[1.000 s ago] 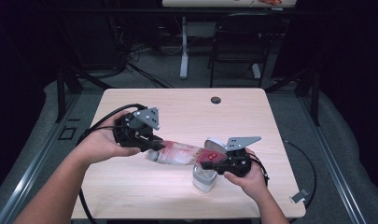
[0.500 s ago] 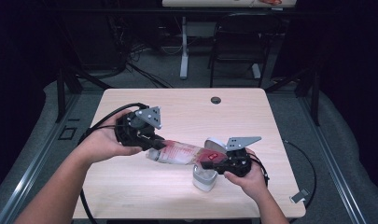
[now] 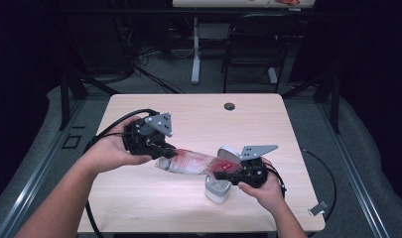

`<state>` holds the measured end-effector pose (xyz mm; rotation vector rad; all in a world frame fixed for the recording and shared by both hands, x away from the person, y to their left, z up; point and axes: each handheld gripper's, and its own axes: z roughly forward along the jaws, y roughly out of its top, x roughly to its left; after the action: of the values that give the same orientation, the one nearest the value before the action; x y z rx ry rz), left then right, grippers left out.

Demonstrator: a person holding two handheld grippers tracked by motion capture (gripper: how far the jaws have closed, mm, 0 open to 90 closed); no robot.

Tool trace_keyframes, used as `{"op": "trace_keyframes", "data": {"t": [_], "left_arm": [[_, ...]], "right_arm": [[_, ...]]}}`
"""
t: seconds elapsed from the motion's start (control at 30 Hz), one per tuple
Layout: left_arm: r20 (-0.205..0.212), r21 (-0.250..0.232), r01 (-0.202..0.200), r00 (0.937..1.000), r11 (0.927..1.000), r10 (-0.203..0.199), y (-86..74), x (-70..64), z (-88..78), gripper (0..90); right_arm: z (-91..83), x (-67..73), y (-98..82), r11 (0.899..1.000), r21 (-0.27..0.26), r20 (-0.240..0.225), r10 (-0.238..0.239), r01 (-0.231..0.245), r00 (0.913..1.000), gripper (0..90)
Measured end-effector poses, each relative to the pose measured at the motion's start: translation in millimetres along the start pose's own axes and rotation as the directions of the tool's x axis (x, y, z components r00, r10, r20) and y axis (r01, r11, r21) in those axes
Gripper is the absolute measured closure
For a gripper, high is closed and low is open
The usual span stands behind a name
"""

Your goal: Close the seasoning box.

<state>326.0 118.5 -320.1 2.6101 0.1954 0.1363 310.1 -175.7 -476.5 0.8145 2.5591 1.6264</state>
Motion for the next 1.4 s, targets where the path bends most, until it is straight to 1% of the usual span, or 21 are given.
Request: {"op": "trace_keyframes", "data": {"t": [0.23, 0.4, 0.9, 1.4], "left_arm": [[-0.003, 0.004, -0.011, 0.9999, 0.9999, 0.011, 1.7, -1.0, -1.3, 84.8], [-0.008, 0.003, -0.011, 0.9999, 0.9999, 0.011, 3.3, -1.3, -1.7, 84.8], [-0.002, 0.011, -0.013, 0.9999, 0.9999, 0.013, 5.9, -0.5, -2.2, 84.9], [-0.007, 0.014, -0.02, 0.9998, 0.9997, 0.02, 9.3, -1.8, -4.6, 84.8]], "right_arm": [[-0.1, 0.1, 0.1, 1.0, -0.002, -0.001, 0.001, -0.001, 1.0, 82.7], [-0.4, 0.1, 0.2, 1.0, -0.006, -0.001, 0.001, -0.001, 1.0, 82.6], [-0.3, -0.1, 0.0, 1.0, -0.004, -0.001, 0.001, -0.001, 1.0, 82.4], [-1.1, -0.1, 0.2, 1.0, -0.016, -0.001, 0.002, -0.002, 1.0, 82.2]]}}
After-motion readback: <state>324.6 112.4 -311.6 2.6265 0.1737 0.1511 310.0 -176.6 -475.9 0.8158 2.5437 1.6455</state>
